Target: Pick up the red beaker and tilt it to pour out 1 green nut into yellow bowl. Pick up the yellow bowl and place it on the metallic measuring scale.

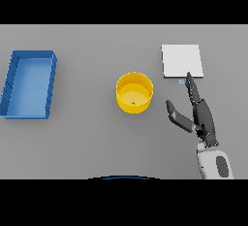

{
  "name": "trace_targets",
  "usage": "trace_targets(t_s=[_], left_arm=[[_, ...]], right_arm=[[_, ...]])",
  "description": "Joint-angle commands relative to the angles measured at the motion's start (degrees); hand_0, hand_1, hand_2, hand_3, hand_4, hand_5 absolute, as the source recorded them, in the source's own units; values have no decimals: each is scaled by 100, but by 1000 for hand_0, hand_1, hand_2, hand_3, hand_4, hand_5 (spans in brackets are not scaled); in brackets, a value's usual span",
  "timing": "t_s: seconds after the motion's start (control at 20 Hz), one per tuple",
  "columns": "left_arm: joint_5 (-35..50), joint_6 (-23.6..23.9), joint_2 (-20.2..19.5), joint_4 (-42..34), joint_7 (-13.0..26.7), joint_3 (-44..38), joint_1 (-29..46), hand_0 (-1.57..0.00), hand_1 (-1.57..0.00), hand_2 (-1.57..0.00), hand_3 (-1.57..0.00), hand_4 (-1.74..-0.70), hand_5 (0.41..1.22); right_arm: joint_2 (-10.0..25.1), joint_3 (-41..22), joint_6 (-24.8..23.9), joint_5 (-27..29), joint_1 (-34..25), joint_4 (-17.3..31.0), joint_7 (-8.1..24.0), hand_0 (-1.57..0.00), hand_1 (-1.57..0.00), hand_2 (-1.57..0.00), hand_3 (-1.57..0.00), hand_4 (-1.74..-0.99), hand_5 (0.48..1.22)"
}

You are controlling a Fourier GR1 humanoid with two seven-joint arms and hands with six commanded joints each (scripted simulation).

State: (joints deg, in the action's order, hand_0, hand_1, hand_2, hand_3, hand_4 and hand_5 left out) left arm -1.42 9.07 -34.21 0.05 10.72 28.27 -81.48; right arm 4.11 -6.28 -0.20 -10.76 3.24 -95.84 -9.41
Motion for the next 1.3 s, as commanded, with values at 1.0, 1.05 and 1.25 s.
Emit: trace_targets(t_s=[1.0,1.05,1.25], left_arm=[[2512,1432,-1095,-5664,2160,481,4287,-1571,-1571,-1571,-1368,-1493,827],[2492,1239,-1259,-5988,2069,597,4433,-1571,-1545,-1489,-1238,-1311,774],[2865,466,-1631,-6608,1752,569,4783,-802,-706,-671,-565,-870,682]], right_arm=[[-1,-41,-88,-172,-131,184,44,1,1,1,1,-1165,675],[5,-42,-116,-210,-154,210,58,1,1,1,1,-1163,671],[50,-14,-65,-135,-97,187,-52,1,1,1,1,-1156,673]])
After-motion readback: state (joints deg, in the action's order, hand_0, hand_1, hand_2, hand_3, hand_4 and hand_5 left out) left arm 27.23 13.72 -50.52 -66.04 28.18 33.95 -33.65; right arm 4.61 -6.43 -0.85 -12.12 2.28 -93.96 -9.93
